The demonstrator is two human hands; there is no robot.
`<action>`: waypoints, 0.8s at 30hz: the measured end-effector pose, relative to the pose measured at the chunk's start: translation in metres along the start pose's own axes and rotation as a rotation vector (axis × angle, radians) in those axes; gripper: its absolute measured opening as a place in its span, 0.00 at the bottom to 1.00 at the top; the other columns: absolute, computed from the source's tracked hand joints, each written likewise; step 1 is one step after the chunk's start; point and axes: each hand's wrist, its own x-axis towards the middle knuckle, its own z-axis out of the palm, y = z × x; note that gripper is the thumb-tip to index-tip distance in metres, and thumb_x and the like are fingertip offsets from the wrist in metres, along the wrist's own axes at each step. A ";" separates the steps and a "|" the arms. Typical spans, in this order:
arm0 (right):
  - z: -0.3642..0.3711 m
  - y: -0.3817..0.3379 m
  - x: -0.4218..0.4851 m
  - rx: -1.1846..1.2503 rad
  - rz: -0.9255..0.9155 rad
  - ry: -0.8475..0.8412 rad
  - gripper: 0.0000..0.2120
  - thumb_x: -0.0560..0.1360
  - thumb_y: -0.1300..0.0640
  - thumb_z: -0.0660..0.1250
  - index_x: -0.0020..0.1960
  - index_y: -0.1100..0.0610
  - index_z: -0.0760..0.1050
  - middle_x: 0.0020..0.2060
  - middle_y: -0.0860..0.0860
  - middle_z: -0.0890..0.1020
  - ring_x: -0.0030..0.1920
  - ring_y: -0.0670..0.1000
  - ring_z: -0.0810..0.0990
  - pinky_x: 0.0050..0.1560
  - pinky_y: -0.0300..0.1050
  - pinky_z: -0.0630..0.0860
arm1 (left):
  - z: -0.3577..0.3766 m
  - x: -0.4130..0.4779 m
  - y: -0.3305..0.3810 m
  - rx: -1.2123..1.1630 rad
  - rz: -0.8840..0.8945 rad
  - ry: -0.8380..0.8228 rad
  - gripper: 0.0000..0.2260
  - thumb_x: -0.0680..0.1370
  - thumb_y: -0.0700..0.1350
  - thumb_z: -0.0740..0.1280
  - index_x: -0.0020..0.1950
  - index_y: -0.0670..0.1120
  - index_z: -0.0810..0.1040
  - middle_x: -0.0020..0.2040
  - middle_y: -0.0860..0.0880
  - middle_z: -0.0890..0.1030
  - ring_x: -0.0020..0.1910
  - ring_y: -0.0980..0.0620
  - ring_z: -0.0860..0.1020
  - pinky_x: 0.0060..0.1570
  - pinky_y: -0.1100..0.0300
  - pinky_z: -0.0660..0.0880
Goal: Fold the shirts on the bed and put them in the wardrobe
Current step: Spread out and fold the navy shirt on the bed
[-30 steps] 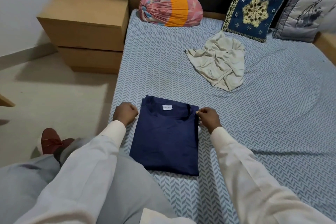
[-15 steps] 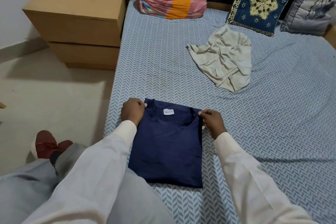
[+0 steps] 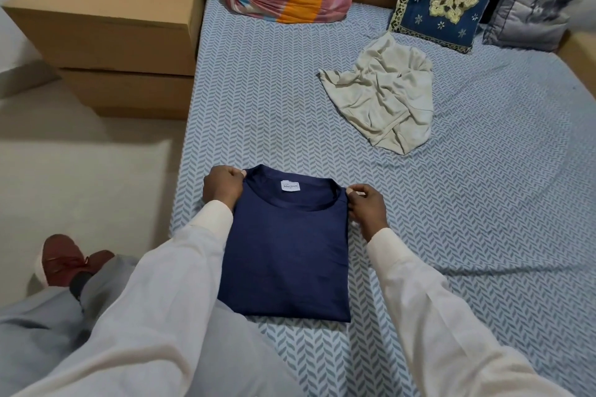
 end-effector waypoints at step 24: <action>-0.025 0.025 -0.081 -0.060 0.024 -0.036 0.20 0.69 0.41 0.73 0.51 0.50 0.69 0.44 0.56 0.81 0.38 0.52 0.81 0.36 0.48 0.79 | 0.024 -0.125 -0.009 0.273 0.517 -0.428 0.10 0.75 0.49 0.71 0.54 0.50 0.78 0.45 0.51 0.79 0.48 0.49 0.79 0.51 0.57 0.75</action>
